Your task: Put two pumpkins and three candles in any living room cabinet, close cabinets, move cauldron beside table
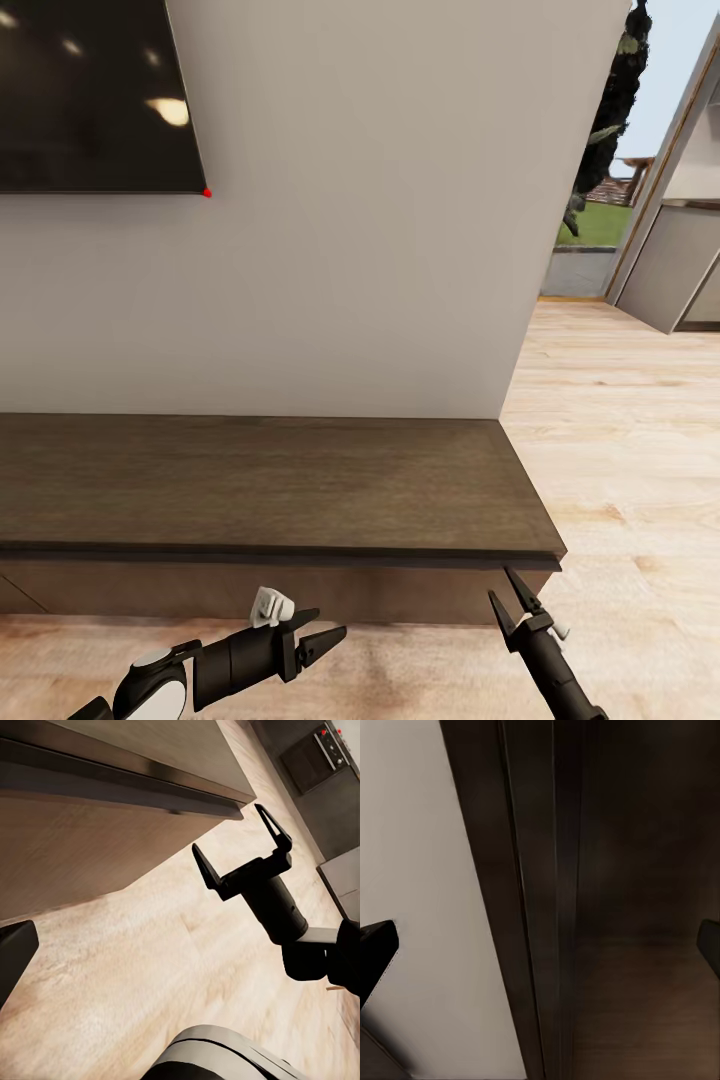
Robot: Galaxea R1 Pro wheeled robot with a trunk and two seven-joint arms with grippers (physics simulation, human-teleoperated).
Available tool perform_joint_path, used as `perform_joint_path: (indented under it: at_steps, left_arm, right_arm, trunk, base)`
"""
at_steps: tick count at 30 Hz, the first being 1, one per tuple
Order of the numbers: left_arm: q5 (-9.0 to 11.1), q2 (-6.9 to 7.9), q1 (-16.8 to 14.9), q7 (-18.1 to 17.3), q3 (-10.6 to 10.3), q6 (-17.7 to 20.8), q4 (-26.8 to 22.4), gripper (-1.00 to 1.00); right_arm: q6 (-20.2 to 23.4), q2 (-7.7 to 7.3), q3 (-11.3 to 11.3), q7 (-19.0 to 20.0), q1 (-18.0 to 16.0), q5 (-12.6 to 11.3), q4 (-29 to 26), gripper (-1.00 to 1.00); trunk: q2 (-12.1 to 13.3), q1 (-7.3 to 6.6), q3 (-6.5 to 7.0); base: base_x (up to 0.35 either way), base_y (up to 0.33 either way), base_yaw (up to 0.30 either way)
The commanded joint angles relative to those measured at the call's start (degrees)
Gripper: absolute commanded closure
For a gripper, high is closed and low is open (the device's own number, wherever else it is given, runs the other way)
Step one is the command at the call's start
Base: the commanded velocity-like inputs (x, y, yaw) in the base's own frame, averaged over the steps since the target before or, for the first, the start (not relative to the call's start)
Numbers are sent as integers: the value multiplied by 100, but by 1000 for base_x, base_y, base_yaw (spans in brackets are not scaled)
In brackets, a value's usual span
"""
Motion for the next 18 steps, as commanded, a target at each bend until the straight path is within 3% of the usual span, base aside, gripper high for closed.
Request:
perform_joint_path:
  at_steps: [1,10,18]
  left_arm:
    - [60,4,-5,-3,-6,37,-2,-100]
    - [39,4,-5,5,-8,37,3,-100]
    - [-300,4,2,-14,1,39,1,-100]
  right_arm:
    - [59,-3,31,45,-3,-52,2,-100]
    - [59,-5,42,166,-1,-37,4,-100]
    - [59,-6,42,171,-4,-36,1,-100]
  trunk:
    - [-2,-1,-5]
    - [-6,7,-71]
    - [-6,7,-71]
  base:
    - [0,0,0]
    - [0,0,0]
    - [10,0,0]
